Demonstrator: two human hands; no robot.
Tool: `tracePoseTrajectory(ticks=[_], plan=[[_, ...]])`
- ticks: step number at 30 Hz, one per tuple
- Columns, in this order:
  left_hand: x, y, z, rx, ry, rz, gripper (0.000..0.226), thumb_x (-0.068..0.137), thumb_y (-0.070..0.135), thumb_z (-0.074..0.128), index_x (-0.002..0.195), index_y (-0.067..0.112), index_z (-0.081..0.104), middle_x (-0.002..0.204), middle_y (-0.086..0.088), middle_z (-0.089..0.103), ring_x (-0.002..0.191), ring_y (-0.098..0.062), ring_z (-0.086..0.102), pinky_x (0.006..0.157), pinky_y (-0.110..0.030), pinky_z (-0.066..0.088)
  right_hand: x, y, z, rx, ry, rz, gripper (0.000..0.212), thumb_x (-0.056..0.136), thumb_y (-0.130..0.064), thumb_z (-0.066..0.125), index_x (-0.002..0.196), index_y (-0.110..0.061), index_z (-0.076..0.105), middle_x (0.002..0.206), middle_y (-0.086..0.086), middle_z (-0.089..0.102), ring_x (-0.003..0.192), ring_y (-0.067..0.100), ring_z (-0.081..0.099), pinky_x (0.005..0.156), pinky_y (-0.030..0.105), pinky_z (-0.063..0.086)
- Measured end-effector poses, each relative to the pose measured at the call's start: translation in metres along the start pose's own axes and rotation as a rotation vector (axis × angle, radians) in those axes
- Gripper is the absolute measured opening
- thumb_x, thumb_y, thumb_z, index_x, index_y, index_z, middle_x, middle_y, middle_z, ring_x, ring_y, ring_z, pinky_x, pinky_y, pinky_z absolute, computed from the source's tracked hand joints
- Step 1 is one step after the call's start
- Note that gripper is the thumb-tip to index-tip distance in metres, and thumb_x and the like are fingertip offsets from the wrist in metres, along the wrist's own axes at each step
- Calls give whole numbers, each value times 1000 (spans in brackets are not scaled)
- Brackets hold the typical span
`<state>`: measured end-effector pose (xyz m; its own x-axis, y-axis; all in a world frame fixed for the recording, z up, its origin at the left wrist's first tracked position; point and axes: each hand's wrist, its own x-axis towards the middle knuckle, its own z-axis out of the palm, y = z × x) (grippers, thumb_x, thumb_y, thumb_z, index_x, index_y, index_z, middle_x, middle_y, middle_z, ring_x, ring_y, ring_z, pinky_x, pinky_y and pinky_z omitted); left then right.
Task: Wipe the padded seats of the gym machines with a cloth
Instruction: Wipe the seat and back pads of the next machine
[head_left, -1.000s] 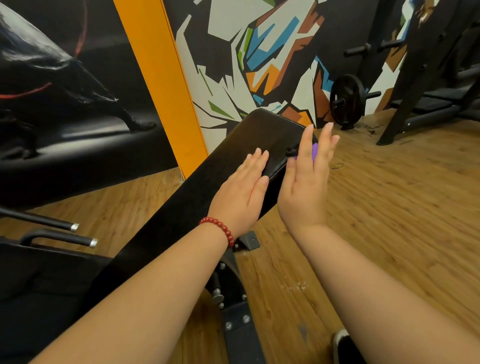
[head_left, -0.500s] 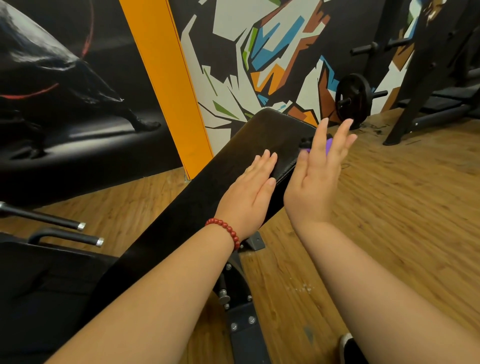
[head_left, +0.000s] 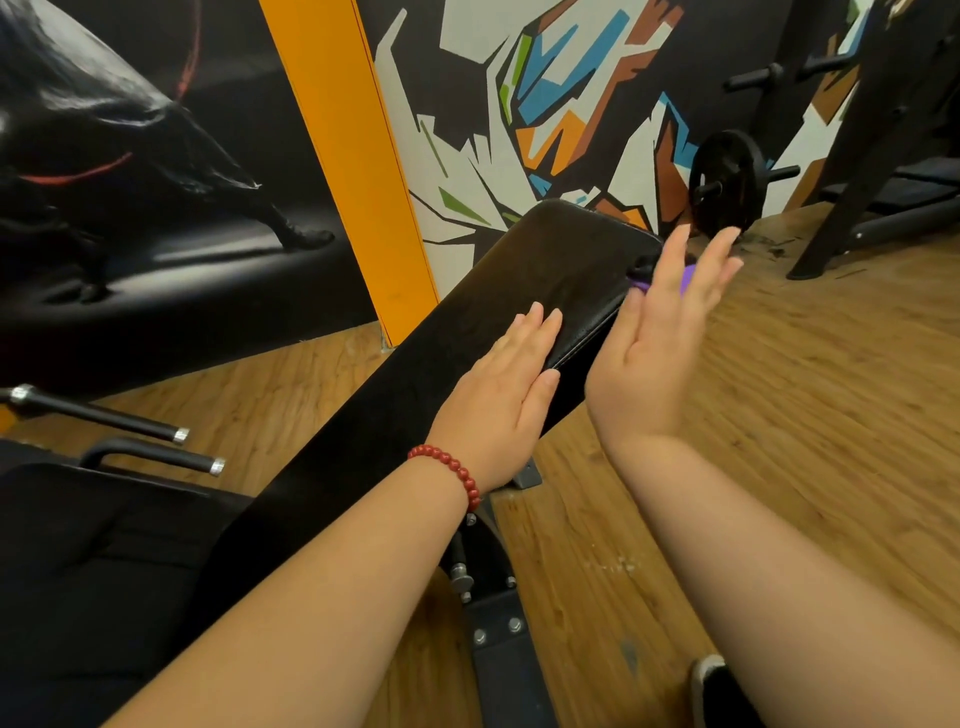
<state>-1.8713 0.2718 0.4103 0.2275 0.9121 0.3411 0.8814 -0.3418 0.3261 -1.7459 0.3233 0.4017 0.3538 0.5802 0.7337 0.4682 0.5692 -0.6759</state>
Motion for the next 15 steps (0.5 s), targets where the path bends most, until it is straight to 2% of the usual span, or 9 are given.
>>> tracePoseTrajectory(ticks=[5, 7, 12, 15], plan=[[0, -2, 0, -36, 9, -7, 50, 105, 30, 26, 152, 33, 8, 160, 17, 3, 142, 8, -4, 114, -22, 3, -42, 3, 10, -22, -100, -84, 55, 103, -23, 26, 154, -16, 6, 159, 22, -6, 145, 20, -16, 117, 21, -13], [-2, -2, 0, -40, 13, -8, 50, 106, 28, 26, 152, 33, 8, 160, 17, 4, 141, 10, -4, 112, -18, 2, -34, 5, 6, -26, -111, -85, 56, 103, -23, 27, 154, -16, 6, 160, 21, -6, 146, 24, -15, 117, 23, -12], [-3, 1, -2, -55, 11, -14, 49, 106, 26, 26, 153, 32, 11, 160, 16, 5, 139, 11, -4, 110, -15, 0, 1, -1, -1, -38, -49, -51, 54, 103, -18, 30, 155, -15, 13, 161, 17, -3, 147, 34, -11, 118, 45, 0], [-3, 1, -2, -57, 7, -9, 50, 106, 26, 27, 153, 30, 12, 161, 15, 6, 141, 8, -3, 109, -11, -2, -16, 1, 2, -45, -71, -58, 54, 104, -21, 28, 155, -16, 11, 161, 17, -4, 147, 28, -13, 119, 36, -5]])
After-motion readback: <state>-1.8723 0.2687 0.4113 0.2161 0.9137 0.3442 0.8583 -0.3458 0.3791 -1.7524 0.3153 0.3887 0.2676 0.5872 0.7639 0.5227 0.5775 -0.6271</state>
